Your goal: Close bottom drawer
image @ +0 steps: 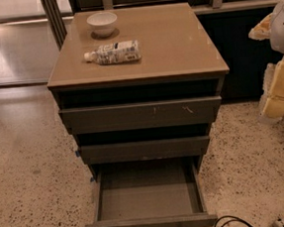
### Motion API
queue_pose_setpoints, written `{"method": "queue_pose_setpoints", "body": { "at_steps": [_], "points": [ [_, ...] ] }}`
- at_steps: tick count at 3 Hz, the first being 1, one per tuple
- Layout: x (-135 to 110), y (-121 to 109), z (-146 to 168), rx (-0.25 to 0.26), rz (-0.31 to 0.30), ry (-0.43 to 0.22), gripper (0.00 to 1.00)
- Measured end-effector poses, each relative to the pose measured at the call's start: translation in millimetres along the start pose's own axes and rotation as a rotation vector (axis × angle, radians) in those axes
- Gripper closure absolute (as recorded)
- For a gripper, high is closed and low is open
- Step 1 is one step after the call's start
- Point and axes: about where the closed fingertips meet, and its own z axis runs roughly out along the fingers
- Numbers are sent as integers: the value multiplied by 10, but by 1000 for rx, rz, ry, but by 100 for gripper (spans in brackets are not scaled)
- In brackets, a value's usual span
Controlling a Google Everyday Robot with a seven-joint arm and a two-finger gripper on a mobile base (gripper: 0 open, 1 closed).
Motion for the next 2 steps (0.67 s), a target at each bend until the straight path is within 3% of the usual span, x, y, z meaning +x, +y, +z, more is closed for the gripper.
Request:
{"method": "queue_pose_setpoints", "body": {
  "at_steps": [2],
  "points": [
    [39, 61, 154, 2, -4, 7, 0]
  ]
}}
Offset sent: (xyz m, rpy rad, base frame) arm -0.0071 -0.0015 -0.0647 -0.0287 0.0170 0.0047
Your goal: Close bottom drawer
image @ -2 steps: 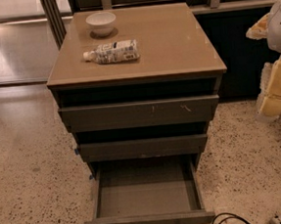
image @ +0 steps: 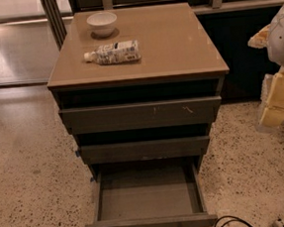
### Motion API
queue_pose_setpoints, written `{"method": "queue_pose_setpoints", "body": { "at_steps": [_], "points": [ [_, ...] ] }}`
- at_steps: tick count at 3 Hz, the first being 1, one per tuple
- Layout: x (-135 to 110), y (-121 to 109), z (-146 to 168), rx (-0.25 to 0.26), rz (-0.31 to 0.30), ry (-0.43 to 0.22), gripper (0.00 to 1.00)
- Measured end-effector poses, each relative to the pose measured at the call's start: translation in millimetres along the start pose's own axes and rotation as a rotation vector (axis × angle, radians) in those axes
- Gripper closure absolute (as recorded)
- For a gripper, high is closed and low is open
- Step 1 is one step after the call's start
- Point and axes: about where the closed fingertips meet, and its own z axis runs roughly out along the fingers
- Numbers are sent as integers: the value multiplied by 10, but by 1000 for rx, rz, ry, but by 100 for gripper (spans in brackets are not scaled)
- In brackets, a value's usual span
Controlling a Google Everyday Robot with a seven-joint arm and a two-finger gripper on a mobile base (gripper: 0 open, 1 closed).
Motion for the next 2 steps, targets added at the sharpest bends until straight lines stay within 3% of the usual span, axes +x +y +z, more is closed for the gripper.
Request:
{"method": "queue_pose_setpoints", "body": {
  "at_steps": [2],
  "points": [
    [150, 282, 878, -45, 4, -21, 0]
  ]
}}
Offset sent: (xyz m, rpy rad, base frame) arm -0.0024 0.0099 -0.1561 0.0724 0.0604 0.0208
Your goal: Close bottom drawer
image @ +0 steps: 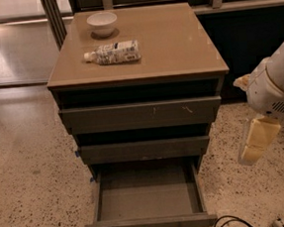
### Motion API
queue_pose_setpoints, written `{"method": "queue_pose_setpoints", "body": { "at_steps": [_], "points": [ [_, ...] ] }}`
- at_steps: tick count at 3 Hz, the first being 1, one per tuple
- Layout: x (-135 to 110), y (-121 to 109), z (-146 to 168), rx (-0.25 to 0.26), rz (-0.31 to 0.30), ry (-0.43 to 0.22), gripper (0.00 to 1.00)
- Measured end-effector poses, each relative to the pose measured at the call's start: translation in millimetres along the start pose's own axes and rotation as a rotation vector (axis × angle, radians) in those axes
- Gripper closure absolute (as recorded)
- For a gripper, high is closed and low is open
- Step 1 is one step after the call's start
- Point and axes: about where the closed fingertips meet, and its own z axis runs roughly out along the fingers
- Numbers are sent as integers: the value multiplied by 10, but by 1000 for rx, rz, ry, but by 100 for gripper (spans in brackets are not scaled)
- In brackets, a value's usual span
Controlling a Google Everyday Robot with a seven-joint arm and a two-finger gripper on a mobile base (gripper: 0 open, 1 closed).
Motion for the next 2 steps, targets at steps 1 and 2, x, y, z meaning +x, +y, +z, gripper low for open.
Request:
{"method": "queue_pose_setpoints", "body": {
  "at_steps": [1, 2],
  "points": [
    [111, 63, 341, -23, 13, -51, 0],
    [220, 173, 669, -75, 34, -101, 0]
  ]
}}
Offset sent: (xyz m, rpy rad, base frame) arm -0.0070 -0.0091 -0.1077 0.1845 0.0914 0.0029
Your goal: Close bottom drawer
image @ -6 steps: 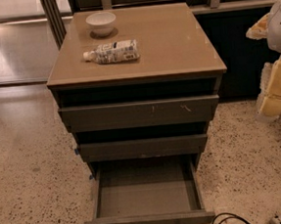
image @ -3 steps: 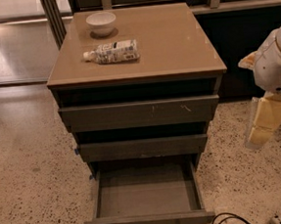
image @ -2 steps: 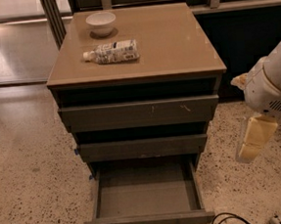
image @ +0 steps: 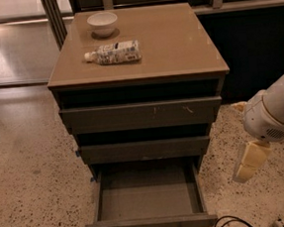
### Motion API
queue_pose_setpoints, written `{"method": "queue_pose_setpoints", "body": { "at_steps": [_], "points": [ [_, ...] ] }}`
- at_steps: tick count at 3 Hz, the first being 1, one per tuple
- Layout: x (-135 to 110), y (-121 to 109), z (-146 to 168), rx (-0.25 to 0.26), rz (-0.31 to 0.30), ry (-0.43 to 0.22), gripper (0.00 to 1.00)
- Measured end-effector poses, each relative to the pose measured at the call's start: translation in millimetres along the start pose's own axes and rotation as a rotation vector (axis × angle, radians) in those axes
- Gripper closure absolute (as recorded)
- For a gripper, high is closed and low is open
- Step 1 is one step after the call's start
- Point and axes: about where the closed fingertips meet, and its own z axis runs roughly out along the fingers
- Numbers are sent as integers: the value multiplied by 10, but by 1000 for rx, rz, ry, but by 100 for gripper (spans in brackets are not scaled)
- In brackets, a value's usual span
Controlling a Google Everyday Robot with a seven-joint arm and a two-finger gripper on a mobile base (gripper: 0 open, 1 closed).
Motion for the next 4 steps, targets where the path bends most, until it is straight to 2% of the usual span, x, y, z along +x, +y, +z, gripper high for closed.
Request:
{"method": "queue_pose_setpoints", "body": {
  "at_steps": [1, 2, 3, 4],
  "points": [
    [0, 0, 0, 0, 0, 0, 0],
    [16, 126, 260, -30, 17, -47, 0],
    [-52, 291, 871, -71, 23, -70, 0],
    [-83, 375, 1244, -92, 32, -71, 0]
  ]
}}
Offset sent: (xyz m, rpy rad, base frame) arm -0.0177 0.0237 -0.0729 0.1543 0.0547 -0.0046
